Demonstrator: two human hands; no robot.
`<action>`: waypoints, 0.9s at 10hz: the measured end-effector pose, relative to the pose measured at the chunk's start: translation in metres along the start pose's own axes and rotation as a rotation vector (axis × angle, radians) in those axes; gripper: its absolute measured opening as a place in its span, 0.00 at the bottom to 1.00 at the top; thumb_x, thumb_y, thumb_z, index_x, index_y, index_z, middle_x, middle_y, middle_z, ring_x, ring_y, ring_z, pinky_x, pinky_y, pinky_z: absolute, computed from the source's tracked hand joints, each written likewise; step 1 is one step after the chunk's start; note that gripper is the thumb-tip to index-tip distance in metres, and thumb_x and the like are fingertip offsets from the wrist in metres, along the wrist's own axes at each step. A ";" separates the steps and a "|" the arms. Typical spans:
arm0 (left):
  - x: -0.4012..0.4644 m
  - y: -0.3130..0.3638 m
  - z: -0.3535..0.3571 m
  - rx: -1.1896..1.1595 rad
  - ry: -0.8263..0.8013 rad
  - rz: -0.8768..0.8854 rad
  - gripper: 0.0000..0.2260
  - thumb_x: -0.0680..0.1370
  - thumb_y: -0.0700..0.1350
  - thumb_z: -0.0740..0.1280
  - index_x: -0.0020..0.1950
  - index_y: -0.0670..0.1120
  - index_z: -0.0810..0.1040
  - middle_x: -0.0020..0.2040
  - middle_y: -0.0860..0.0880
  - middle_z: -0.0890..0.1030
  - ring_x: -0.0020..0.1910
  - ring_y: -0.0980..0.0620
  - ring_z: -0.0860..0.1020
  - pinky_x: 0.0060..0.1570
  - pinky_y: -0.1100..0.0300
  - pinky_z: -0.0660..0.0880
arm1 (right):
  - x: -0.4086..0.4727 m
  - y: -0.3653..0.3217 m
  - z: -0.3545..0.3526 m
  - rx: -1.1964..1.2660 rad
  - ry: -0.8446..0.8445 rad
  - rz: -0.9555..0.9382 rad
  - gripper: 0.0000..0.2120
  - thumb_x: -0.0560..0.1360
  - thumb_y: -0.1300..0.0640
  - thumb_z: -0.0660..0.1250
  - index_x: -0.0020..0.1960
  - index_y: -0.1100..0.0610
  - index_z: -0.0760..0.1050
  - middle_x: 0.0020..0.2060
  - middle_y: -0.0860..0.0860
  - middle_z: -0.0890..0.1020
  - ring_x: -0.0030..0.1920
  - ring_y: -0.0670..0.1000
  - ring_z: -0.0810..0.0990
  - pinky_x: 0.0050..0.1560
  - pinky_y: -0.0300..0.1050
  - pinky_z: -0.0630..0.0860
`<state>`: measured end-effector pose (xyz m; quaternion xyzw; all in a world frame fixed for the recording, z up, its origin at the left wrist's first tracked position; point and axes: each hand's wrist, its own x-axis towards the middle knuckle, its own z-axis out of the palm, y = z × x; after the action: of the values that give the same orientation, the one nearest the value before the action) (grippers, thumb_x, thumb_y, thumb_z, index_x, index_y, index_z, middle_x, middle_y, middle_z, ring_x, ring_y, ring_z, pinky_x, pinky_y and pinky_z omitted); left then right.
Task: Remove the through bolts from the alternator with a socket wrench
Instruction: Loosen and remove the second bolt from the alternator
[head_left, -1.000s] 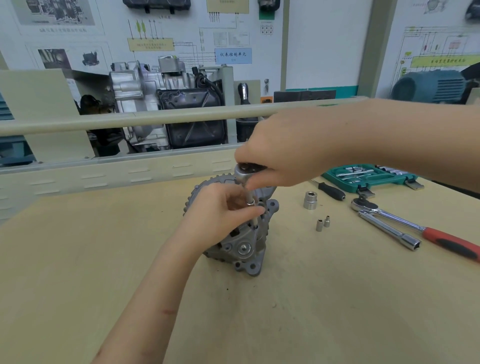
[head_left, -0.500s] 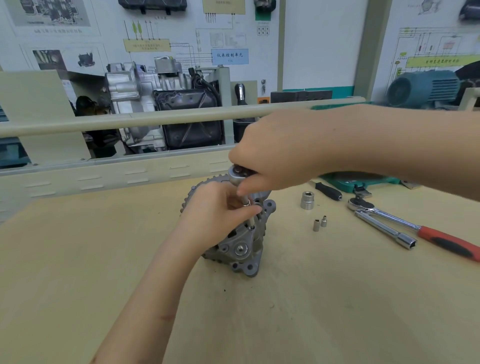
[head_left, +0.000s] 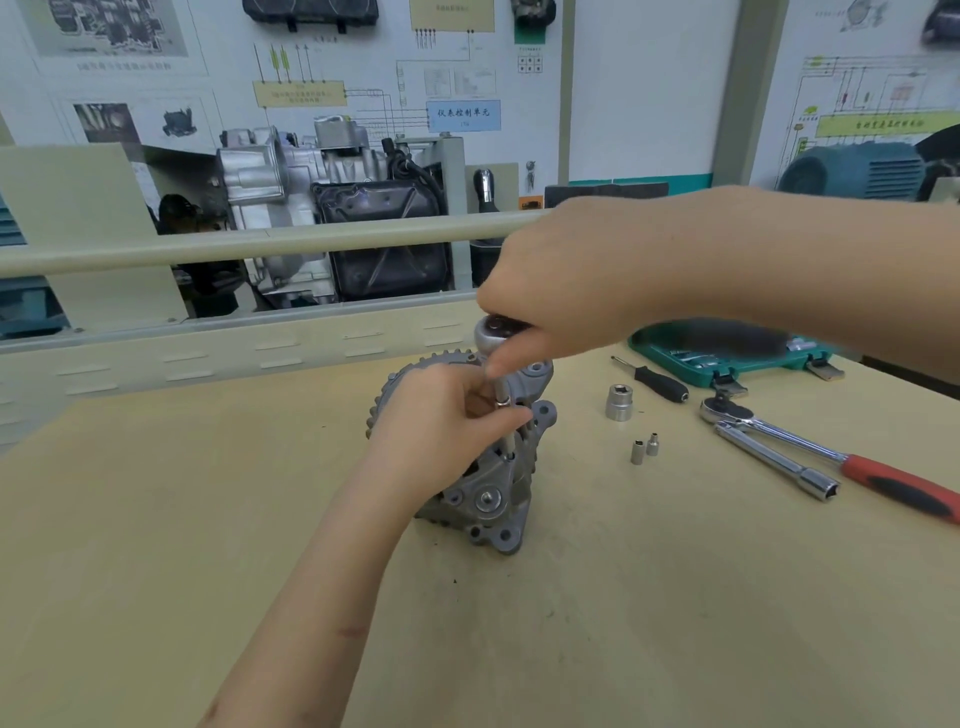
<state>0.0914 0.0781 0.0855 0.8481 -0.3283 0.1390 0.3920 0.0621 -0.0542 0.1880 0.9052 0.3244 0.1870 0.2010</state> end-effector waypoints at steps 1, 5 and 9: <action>0.001 -0.001 0.000 0.002 -0.033 0.014 0.10 0.71 0.47 0.71 0.37 0.40 0.79 0.27 0.55 0.78 0.29 0.56 0.75 0.33 0.64 0.72 | 0.000 0.000 0.003 0.057 -0.038 0.008 0.07 0.73 0.46 0.64 0.41 0.48 0.71 0.25 0.41 0.63 0.32 0.25 0.68 0.29 0.26 0.67; 0.000 -0.002 -0.005 -0.002 -0.051 -0.008 0.08 0.70 0.48 0.72 0.39 0.43 0.80 0.35 0.51 0.82 0.36 0.60 0.78 0.38 0.67 0.73 | 0.000 -0.008 -0.018 -0.112 -0.205 -0.023 0.18 0.74 0.41 0.56 0.45 0.55 0.72 0.31 0.46 0.69 0.32 0.47 0.69 0.32 0.41 0.67; -0.001 -0.002 -0.008 -0.148 -0.115 -0.047 0.01 0.70 0.44 0.71 0.40 0.50 0.81 0.41 0.52 0.83 0.38 0.64 0.79 0.42 0.71 0.75 | 0.005 -0.010 -0.008 -0.018 -0.157 0.108 0.18 0.74 0.43 0.59 0.57 0.52 0.75 0.48 0.52 0.80 0.34 0.47 0.68 0.27 0.33 0.61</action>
<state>0.0921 0.0851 0.0896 0.8310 -0.3394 0.0563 0.4372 0.0570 -0.0413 0.1907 0.9314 0.2567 0.1289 0.2234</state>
